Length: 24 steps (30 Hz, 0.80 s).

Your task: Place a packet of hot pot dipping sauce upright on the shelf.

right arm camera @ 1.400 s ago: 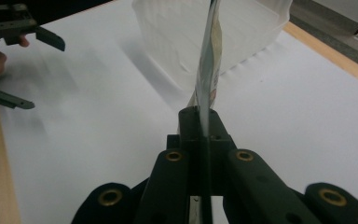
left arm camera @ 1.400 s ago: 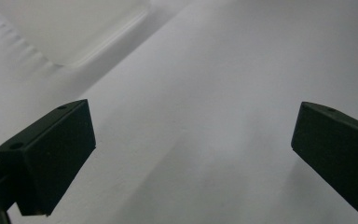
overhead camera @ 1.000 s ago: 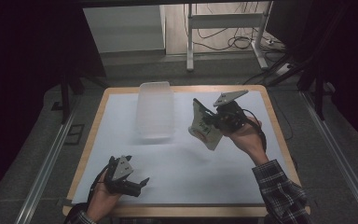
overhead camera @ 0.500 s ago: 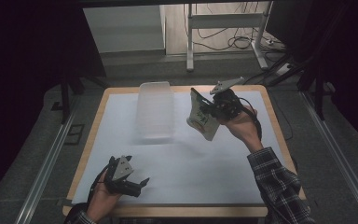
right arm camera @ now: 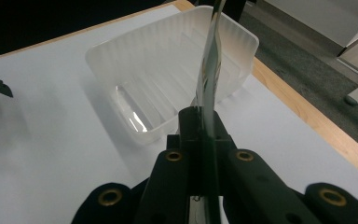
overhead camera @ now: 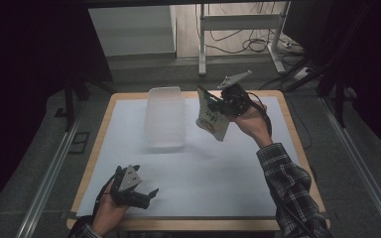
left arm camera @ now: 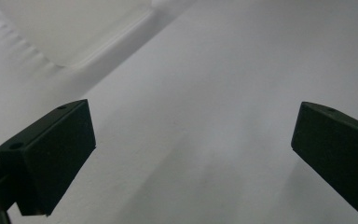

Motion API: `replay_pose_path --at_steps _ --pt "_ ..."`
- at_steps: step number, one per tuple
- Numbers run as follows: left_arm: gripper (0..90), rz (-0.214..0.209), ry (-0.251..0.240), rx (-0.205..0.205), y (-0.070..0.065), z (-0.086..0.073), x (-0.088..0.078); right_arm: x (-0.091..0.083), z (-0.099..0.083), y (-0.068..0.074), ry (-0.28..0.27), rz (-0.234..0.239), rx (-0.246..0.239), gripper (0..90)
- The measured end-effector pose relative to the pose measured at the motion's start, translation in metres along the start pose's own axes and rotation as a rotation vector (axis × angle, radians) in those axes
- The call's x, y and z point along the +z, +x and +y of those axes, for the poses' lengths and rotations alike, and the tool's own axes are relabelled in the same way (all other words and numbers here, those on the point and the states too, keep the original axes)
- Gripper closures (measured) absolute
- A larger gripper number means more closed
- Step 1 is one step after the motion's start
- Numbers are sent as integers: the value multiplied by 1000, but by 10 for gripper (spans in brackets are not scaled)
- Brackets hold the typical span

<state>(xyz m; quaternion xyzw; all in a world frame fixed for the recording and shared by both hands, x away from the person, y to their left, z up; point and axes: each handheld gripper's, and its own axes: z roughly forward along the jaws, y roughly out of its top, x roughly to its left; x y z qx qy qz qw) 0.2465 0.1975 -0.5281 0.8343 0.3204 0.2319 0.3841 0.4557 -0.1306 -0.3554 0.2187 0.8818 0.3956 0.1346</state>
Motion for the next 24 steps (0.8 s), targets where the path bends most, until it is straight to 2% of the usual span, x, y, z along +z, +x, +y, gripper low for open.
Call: replay_pose_path --at_steps 13,24 --pt "0 -8 -6 -5 0 0 0 30 23 -10 4 52 -33 888" --pt "0 -13 -12 -12 0 0 0 59 38 -10 35 109 -80 888"
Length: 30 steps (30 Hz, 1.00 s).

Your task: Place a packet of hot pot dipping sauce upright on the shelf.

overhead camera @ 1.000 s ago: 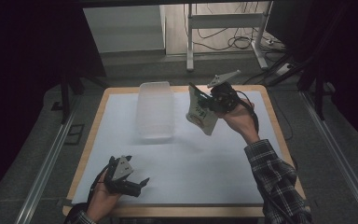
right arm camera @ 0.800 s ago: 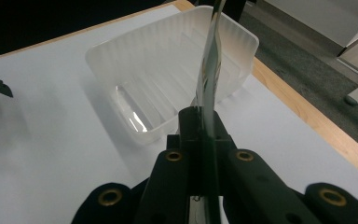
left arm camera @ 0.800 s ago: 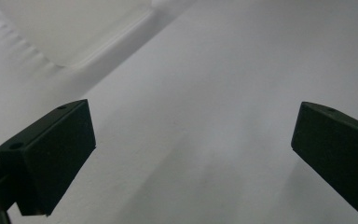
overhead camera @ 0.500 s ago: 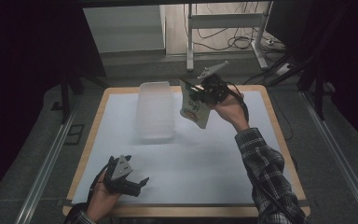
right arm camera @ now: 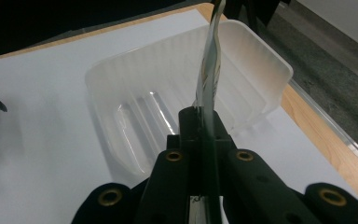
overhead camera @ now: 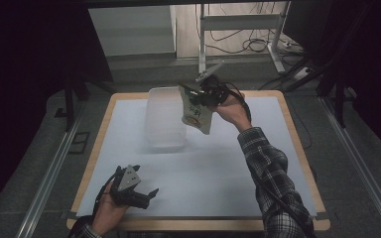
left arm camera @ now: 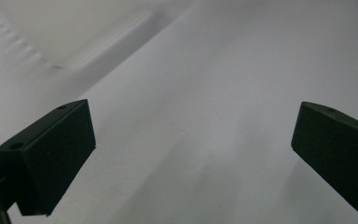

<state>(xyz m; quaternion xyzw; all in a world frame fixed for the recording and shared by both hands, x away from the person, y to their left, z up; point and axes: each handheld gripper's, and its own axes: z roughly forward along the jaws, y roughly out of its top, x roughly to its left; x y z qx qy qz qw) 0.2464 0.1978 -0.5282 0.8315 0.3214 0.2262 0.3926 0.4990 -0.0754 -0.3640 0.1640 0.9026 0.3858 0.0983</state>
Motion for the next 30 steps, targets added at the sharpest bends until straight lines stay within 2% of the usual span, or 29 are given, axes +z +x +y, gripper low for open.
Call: replay_pose_path --at_steps 7,11,19,30 --pt "0 -3 -1 -3 0 0 0 19 10 -4 29 17 -29 888" --pt "0 -4 -1 -2 0 0 0 29 16 -5 32 20 -28 888" --pt "0 -6 2 3 0 0 0 46 30 1 43 -3 -55 887" --pt "0 -7 1 3 -1 0 0 69 43 11 10 -2 -53 888"
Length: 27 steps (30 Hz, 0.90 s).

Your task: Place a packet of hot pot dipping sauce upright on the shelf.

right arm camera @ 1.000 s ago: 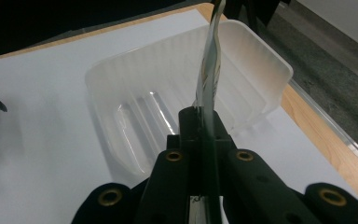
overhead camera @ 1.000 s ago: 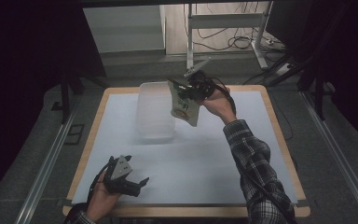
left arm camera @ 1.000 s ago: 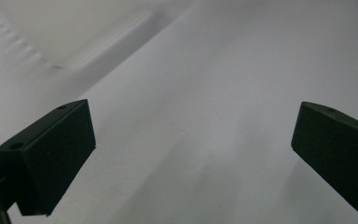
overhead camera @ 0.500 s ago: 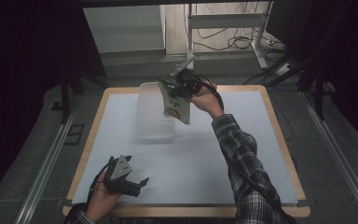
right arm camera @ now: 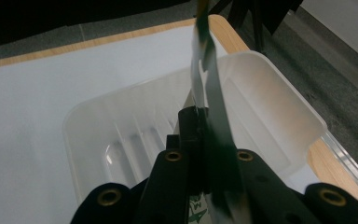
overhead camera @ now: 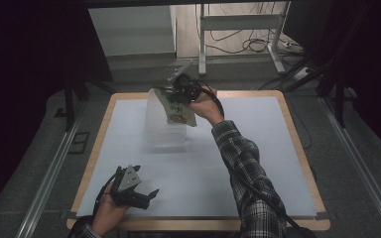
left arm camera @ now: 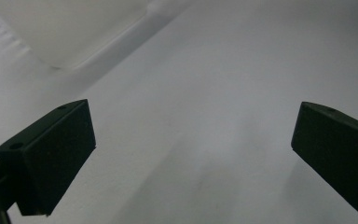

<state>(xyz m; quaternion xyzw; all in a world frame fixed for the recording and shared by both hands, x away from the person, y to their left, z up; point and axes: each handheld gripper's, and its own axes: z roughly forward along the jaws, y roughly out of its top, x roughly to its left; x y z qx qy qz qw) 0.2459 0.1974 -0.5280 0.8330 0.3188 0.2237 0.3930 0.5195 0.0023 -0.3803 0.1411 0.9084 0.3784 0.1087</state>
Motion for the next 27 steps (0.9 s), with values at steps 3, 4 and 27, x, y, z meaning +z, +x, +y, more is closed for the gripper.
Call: replay_pose_path --at_steps 3,4,27 --pt "0 0 1 1 0 0 0 5 4 3 -16 0 2 888" --pt "0 0 0 1 0 0 0 7 5 4 -21 2 5 888" --pt "0 -5 -5 -3 -1 0 0 44 2 14 -29 31 20 883"
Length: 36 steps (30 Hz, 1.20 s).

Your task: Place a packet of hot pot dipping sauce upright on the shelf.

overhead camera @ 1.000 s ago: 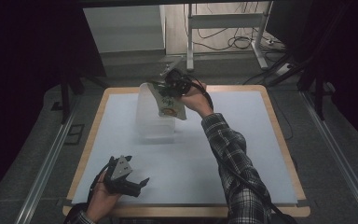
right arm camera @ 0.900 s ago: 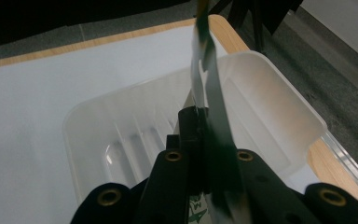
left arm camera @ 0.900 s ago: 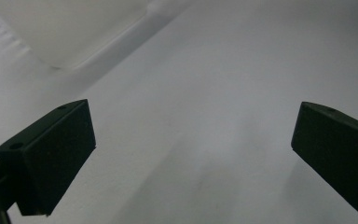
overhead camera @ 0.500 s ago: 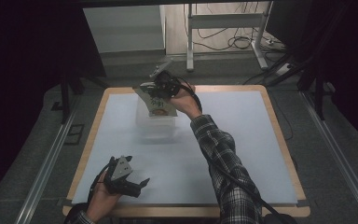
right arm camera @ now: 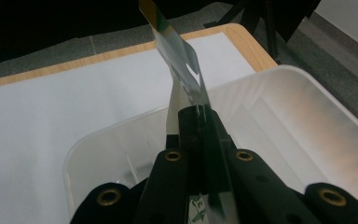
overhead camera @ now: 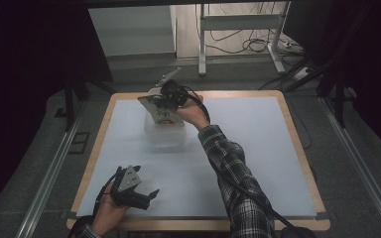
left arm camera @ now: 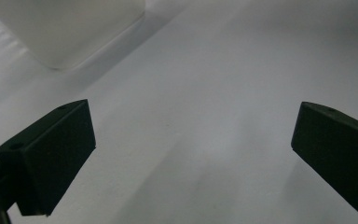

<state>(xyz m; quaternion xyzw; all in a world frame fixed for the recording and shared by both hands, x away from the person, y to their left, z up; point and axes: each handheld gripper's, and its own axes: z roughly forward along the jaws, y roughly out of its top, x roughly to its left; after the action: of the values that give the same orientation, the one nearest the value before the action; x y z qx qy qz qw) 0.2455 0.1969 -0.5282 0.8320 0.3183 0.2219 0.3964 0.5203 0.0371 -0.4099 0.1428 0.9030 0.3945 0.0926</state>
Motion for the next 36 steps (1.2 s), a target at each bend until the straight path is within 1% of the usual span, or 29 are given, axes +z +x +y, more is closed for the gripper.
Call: replay_pose_path --at_steps 2,5,6,9,13,15,19,27,36 --pt "0 0 1 1 0 0 0 1 -3 -1 2 -11 2 852" --pt "0 0 3 3 0 0 0 -2 -4 -2 -14 -22 9 802" --pt "0 -1 4 4 0 0 0 -3 -4 -2 -10 -26 9 792" --pt "0 1 5 6 -1 0 1 -4 -6 0 4 -51 -10 738" --pt "0 1 8 9 -1 0 1 -8 -9 -1 1 -72 1 668" --pt "0 1 10 9 -1 0 1 -10 -11 -1 -5 -78 4 617" --pt "0 2 10 7 -1 0 1 -15 -13 -3 -6 -90 10 546" --pt "0 2 14 8 -1 0 1 -26 -18 -5 -17 -100 30 456" --pt "0 1 18 14 -2 0 2 -34 -23 -7 -20 -87 83 289"
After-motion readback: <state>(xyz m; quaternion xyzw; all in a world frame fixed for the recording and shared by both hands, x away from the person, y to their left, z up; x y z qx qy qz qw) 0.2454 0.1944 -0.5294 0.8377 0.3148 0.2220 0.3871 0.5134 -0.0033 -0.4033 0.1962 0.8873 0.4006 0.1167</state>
